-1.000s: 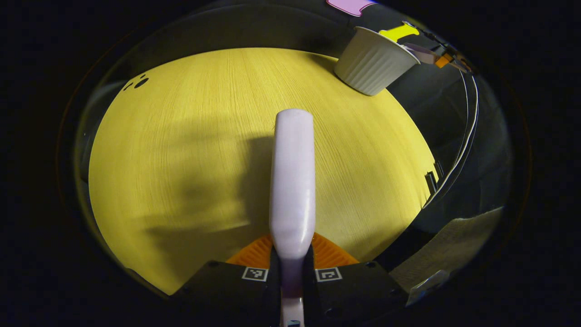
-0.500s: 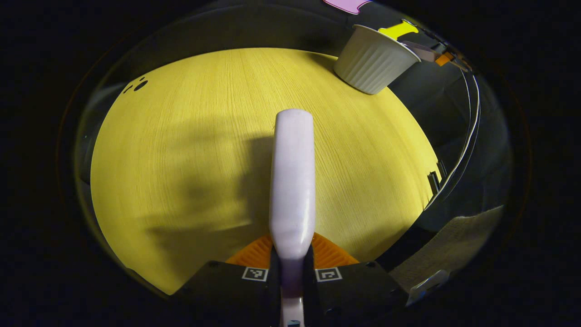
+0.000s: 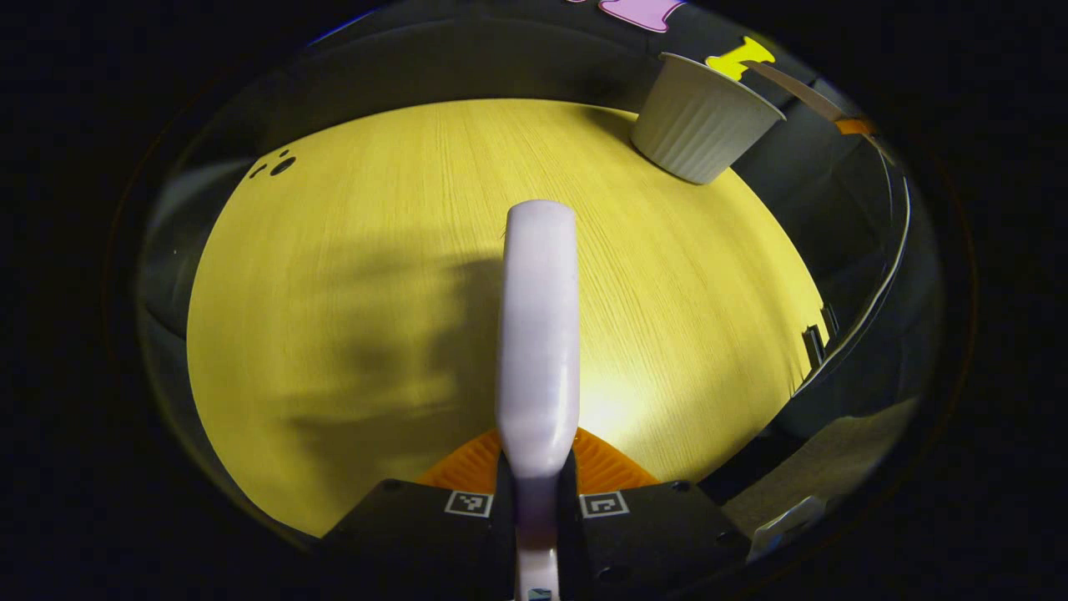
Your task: Pick up the small broom and dustpan from the desktop, sweep the trash into the dustpan with the broom, and then empty the trash into the garbage bin.
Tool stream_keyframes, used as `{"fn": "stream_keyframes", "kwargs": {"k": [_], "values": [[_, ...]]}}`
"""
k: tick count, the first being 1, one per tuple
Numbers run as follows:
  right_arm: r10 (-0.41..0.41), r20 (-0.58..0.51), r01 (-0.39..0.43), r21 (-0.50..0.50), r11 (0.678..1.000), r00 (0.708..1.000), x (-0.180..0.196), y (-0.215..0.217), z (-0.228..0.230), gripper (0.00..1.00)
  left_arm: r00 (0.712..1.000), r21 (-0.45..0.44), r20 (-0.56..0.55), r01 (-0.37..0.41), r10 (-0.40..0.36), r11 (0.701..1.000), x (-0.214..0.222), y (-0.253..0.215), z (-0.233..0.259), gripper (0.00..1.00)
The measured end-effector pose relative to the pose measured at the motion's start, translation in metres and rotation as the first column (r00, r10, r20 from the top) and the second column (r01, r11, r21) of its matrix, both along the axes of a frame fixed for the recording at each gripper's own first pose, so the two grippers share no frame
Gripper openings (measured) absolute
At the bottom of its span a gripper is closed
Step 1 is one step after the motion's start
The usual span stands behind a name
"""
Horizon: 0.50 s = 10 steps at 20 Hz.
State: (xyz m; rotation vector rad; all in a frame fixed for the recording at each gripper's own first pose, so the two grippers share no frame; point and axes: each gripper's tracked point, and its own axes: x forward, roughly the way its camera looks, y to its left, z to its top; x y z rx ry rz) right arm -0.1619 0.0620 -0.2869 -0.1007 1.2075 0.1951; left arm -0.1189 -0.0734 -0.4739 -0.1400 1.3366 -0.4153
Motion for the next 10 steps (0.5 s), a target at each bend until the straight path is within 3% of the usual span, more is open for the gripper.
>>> {"fn": "stream_keyframes", "kwargs": {"k": [5, 10], "values": [[0.061, 0.018, -0.062, 0.115, 0.991, 0.998, -0.065, 0.068, -0.009, 0.35, 1.0, 0.046, 0.011, -0.013, 0.013, 0.999, 0.003, 0.005, 0.004, 0.24], [0.115, -0.032, -0.108, 0.182, 0.977, 0.993, -0.122, 0.138, -0.05, 0.36, 1.0, 0.083, 0.013, -0.014, 0.013, 0.996, 0.003, 0.009, 0.005, 0.24]]}}
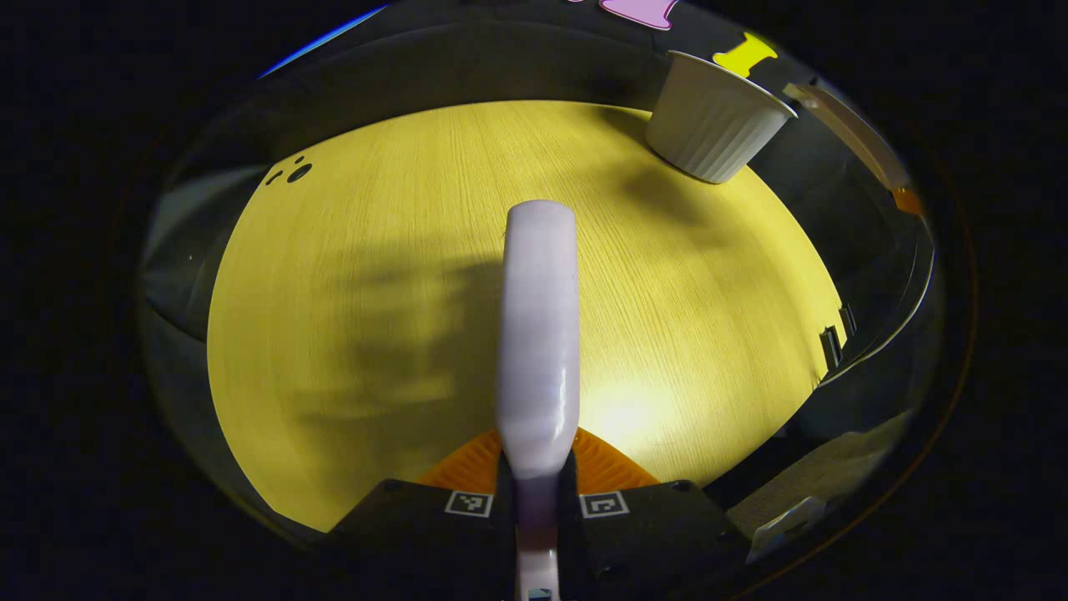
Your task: Pick up the small broom and dustpan from the desktop, sweep the trash into the dustpan with the broom, and then empty the trash into the garbage bin.
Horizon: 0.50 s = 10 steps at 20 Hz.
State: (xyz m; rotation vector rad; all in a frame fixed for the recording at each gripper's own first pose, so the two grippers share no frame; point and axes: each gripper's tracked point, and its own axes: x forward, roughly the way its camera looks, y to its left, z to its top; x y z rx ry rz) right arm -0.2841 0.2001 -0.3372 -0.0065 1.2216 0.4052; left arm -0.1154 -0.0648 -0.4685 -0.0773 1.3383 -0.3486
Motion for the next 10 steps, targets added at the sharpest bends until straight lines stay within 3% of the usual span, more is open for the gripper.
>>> {"fn": "stream_keyframes", "kwargs": {"k": [5, 10], "values": [[-0.003, -0.053, 0.004, 0.018, 1.0, 0.999, -0.045, 0.046, -0.07, 0.36, 1.0, 0.027, -0.001, -0.019, 0.019, 0.999, 0.0, 0.0, -0.002, 0.23], [-0.062, -0.114, 0.066, 0.036, 0.997, 0.992, -0.076, 0.08, -0.132, 0.36, 1.0, 0.063, 0.009, -0.019, 0.019, 0.998, 0.0, 0.003, -0.003, 0.24]]}}
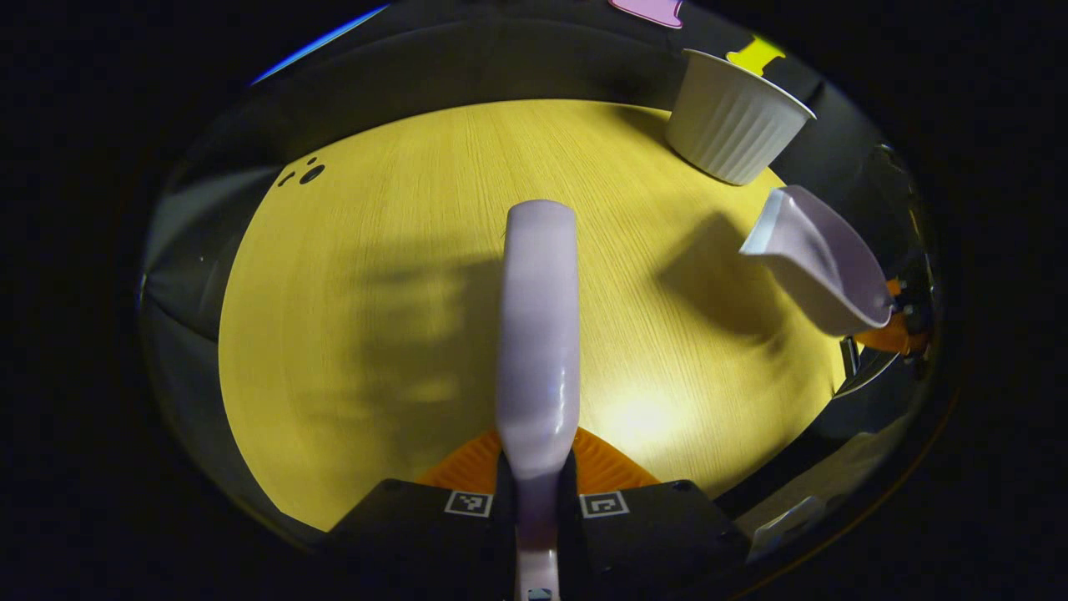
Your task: Pick up the small broom and dustpan from the desktop, sweep the trash into the dustpan with the broom, and then empty the trash into the garbage bin.
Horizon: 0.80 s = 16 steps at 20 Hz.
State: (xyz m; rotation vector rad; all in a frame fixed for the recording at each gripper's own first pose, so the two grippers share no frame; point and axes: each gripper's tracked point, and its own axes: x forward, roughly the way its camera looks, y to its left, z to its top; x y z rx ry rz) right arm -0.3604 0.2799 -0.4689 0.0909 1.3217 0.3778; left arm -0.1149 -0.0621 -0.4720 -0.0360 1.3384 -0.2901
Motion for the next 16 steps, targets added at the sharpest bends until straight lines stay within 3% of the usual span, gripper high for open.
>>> {"fn": "stream_keyframes", "kwargs": {"k": [10, 12, 16], "values": [[0.014, -0.034, -0.016, -0.061, 0.998, 0.999, 0.001, 0.018, -0.043, 0.39, 0.999, 0.058, 0.002, 0.039, -0.039, 0.998, 0.001, 0.007, 0.001, 0.24], [0.017, -0.041, -0.02, -0.06, 0.998, 0.999, -0.002, 0.018, -0.051, 0.33, 0.999, 0.075, -0.01, 0.042, -0.042, 0.996, 0.001, 0.008, 0.004, 0.25], [0.001, -0.044, -0.003, -0.036, 0.999, 0.999, -0.008, 0.022, -0.057, 0.41, 0.999, 0.082, -0.027, 0.041, -0.039, 0.996, 0.0, 0.011, 0.007, 0.28]]}}
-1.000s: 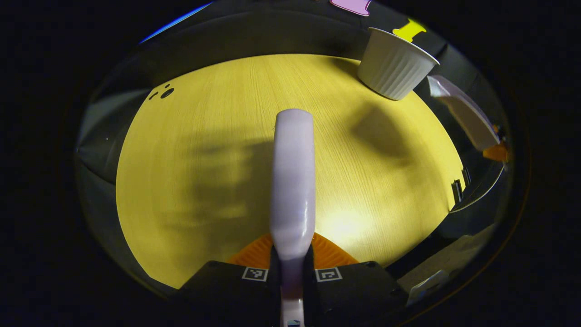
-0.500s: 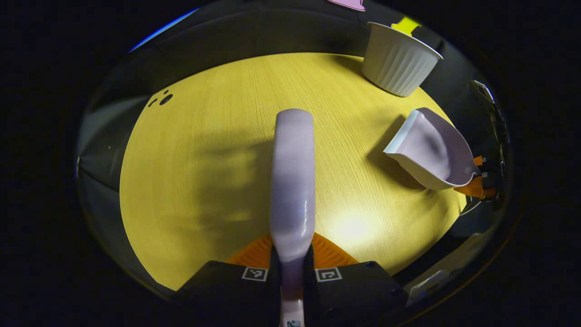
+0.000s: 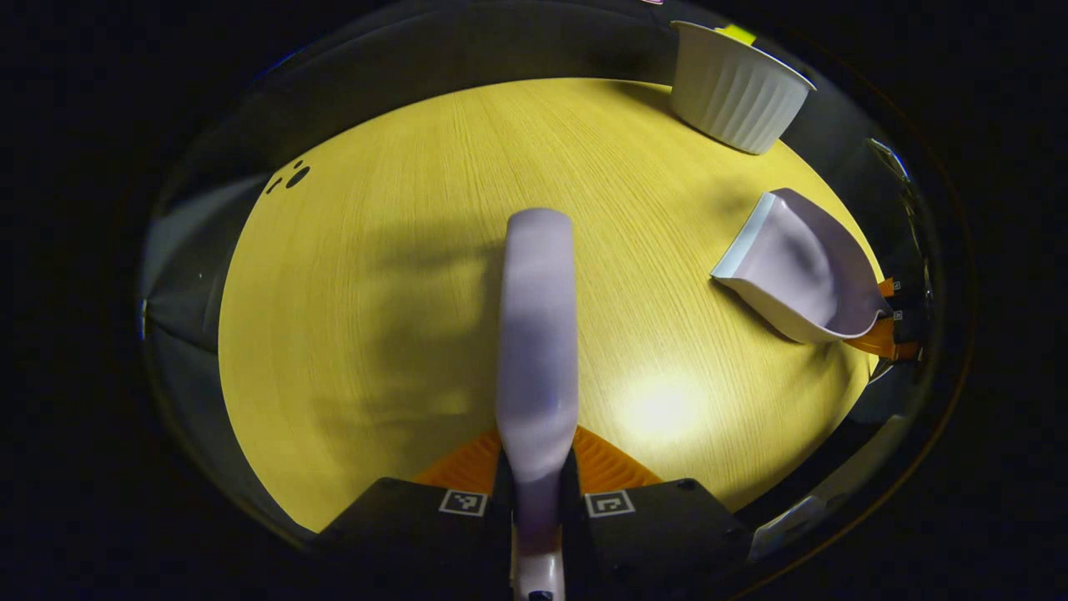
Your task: Pick up the small broom and dustpan from the desktop, sweep the trash into the dustpan with the broom, and then empty the trash into the garbage bin.
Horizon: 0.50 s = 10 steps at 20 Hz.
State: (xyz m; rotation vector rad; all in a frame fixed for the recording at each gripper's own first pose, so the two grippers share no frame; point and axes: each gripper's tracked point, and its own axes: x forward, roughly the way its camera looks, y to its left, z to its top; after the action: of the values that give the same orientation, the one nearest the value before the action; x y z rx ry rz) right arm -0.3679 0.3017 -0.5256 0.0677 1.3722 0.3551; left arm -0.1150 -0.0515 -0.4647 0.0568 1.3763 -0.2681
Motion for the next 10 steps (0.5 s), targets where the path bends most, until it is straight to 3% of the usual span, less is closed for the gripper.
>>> {"fn": "stream_keyframes", "kwargs": {"k": [3, 5, 6, 7, 10], "values": [[0.009, -0.009, -0.009, 0.012, 1.0, 1.0, -0.004, 0.002, 0.003, 0.41, 1.0, 0.016, 0.007, 0.004, -0.004, 1.0, -0.001, 0.001, 0.003, 0.31], [0.0, -0.014, 0.0, 0.023, 1.0, 1.0, -0.003, 0.002, 0.009, 0.5, 1.0, 0.026, 0.014, 0.016, -0.016, 1.0, -0.002, 0.002, 0.006, 0.33], [-0.003, -0.02, 0.003, 0.028, 1.0, 1.0, -0.005, -0.002, 0.015, 0.41, 0.999, 0.034, 0.022, 0.022, -0.023, 0.999, -0.003, 0.005, 0.011, 0.34], [-0.005, -0.019, 0.005, 0.032, 0.999, 1.0, -0.006, -0.004, 0.021, 0.46, 0.999, 0.039, 0.029, 0.028, -0.029, 0.999, -0.004, 0.006, 0.015, 0.35], [-0.003, 0.006, 0.003, 0.051, 0.999, 1.0, -0.004, -0.01, 0.048, 0.46, 0.998, 0.045, 0.052, 0.036, -0.038, 0.998, -0.004, 0.011, 0.03, 0.39]]}}
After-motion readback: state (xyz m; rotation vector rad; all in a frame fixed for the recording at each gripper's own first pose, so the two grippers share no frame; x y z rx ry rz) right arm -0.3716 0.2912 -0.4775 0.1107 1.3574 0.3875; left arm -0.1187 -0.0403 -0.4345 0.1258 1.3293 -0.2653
